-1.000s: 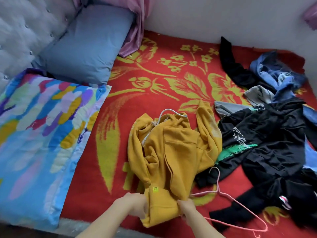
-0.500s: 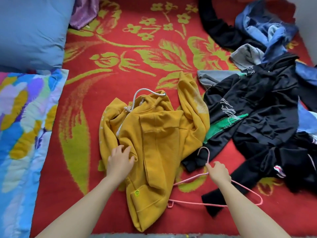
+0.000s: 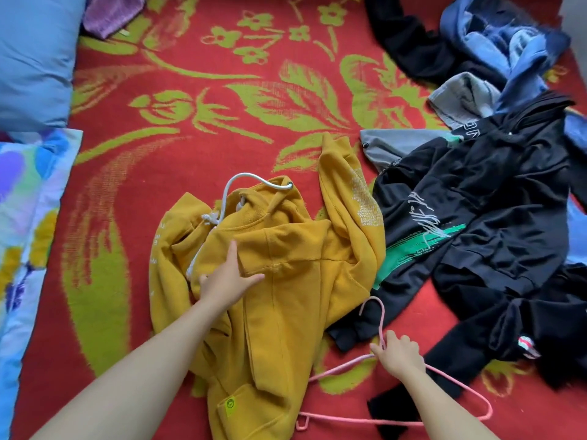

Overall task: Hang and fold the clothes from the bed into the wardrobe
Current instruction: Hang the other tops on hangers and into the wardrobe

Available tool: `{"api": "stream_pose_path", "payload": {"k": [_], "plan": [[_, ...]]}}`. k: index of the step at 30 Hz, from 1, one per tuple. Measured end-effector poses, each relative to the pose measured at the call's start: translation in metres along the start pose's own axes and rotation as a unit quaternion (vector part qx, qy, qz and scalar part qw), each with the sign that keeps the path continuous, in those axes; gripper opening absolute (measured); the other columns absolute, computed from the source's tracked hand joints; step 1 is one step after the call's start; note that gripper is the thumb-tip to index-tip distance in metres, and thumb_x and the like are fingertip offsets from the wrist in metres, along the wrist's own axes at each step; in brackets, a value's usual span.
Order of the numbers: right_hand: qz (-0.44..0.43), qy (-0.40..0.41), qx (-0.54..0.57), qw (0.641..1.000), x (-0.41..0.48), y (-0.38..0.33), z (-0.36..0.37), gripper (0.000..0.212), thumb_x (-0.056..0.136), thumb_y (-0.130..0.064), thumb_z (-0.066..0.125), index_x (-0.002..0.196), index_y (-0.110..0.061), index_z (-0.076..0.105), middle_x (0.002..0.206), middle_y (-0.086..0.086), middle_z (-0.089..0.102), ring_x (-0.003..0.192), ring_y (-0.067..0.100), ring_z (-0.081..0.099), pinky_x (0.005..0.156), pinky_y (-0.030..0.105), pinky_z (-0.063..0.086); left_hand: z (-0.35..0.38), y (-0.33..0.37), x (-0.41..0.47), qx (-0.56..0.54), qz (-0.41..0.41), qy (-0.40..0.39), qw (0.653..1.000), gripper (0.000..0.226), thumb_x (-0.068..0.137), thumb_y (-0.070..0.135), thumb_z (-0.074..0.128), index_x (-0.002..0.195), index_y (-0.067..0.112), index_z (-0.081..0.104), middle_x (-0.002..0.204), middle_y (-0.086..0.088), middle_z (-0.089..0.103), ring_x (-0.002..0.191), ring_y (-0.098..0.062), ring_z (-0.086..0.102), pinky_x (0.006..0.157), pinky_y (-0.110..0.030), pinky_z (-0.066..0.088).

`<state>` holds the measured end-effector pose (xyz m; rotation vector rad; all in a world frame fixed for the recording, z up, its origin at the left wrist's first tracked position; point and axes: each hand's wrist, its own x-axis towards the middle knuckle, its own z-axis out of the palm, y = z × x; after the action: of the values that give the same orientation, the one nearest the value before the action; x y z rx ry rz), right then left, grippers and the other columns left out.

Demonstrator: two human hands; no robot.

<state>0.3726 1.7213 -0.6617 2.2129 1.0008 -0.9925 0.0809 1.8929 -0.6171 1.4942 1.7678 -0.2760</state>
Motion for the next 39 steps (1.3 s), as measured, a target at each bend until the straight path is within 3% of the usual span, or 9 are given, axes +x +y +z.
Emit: {"api": "stream_pose_path", "payload": {"k": [4,8,10,18,24,28,31,35,39], "plan": [[-0.013,0.028,-0.05,0.998,0.0,-0.009,-0.001,0.029,0.098,-0.044,0.034,0.115,-0.024,0.046,0.125,0.005,0.05,0.12,0.025,0.044,0.097,0.039,0.033,0.002,0.012,0.015,-0.253,-0.072,0.022,0.965,0.09,0.076,0.055,0.066,0.146,0.014,0.026,0.139,-0.011,0.048,0.122,-0.033,0.049,0.102,-0.049,0.04],[-0.137,0.028,0.008,0.99,0.003,-0.006,-0.026,0.017,0.099,-0.03,0.034,0.086,-0.022,0.03,0.106,0.014,0.062,0.103,0.034,0.055,0.075,0.036,0.032,0.001,0.036,0.013,-0.253,-0.064,0.086,0.961,0.017,0.088,0.029,0.064,0.093,0.013,0.063,0.103,-0.013,0.063,0.107,-0.034,0.056,0.084,-0.035,0.043],[-0.17,0.125,-0.001,0.978,0.0,-0.004,-0.059,0.016,0.097,-0.028,0.035,0.085,-0.017,0.033,0.092,0.017,0.063,0.093,0.038,0.057,0.07,0.039,0.03,0.002,0.044,0.005,-0.201,0.006,0.066,0.977,0.021,0.087,0.026,0.064,0.071,0.016,0.057,0.087,-0.012,0.061,0.098,-0.035,0.058,0.074,-0.033,0.041],[-0.189,0.392,-0.001,0.901,0.005,-0.036,-0.184,0.048,0.083,-0.032,0.034,0.056,0.0,0.058,0.048,0.022,0.056,0.047,0.039,0.056,0.056,0.038,0.042,0.025,0.073,-0.04,0.156,0.338,-0.289,0.882,0.031,0.087,0.036,0.062,0.113,0.019,0.065,0.114,-0.004,0.062,0.107,-0.024,0.056,0.088,-0.036,0.046],[-0.239,0.358,-0.064,0.9,0.003,-0.071,-0.181,0.052,0.079,-0.032,0.024,0.069,-0.002,0.065,0.066,0.023,0.065,0.067,0.038,0.062,0.065,0.038,0.035,-0.041,0.068,0.037,0.173,0.21,0.146,0.951,0.039,0.095,0.037,0.047,0.131,0.023,0.051,0.139,-0.005,0.042,0.129,-0.025,0.036,0.098,-0.038,0.036],[-0.271,0.346,-0.045,0.897,0.005,-0.076,-0.168,0.042,0.079,-0.031,0.035,0.056,-0.004,0.059,0.052,0.019,0.059,0.052,0.038,0.056,0.058,0.037,0.038,-0.065,0.06,0.089,0.25,0.169,0.034,0.953,0.072,0.093,0.034,0.051,0.151,0.025,0.008,0.159,-0.001,-0.001,0.146,-0.02,0.003,0.114,-0.047,0.019],[-0.296,0.352,-0.012,0.888,-0.002,-0.072,-0.164,0.035,0.079,-0.031,0.038,0.047,-0.021,0.031,0.037,0.012,0.048,0.037,0.036,0.047,0.047,0.03,0.029,-0.066,0.064,0.096,0.217,0.126,-0.013,0.968,0.078,0.09,0.036,0.056,0.151,0.025,0.009,0.154,-0.008,0.023,0.142,-0.025,0.019,0.109,-0.048,0.024],[-0.251,0.304,0.13,0.91,-0.008,-0.061,-0.176,0.048,0.096,-0.024,0.042,0.052,-0.021,0.022,0.047,0.005,0.043,0.057,0.031,0.044,0.061,0.034,0.024,-0.049,0.059,0.063,0.312,0.219,0.122,0.916,0.017,0.087,0.025,0.054,0.1,0.02,0.062,0.105,-0.003,0.064,0.113,-0.027,0.048,0.095,-0.04,0.033],[-0.217,0.168,0.331,0.903,-0.01,-0.069,-0.192,0.047,0.088,-0.009,0.057,0.053,-0.016,0.026,0.051,0.0,0.028,0.052,0.015,0.028,0.054,0.034,0.022,-0.014,0.02,0.007,0.28,0.436,0.28,0.808,0.017,0.067,0.012,0.048,0.064,0.018,0.064,0.059,-0.003,0.054,0.073,-0.025,0.048,0.069,-0.036,0.031]]}}
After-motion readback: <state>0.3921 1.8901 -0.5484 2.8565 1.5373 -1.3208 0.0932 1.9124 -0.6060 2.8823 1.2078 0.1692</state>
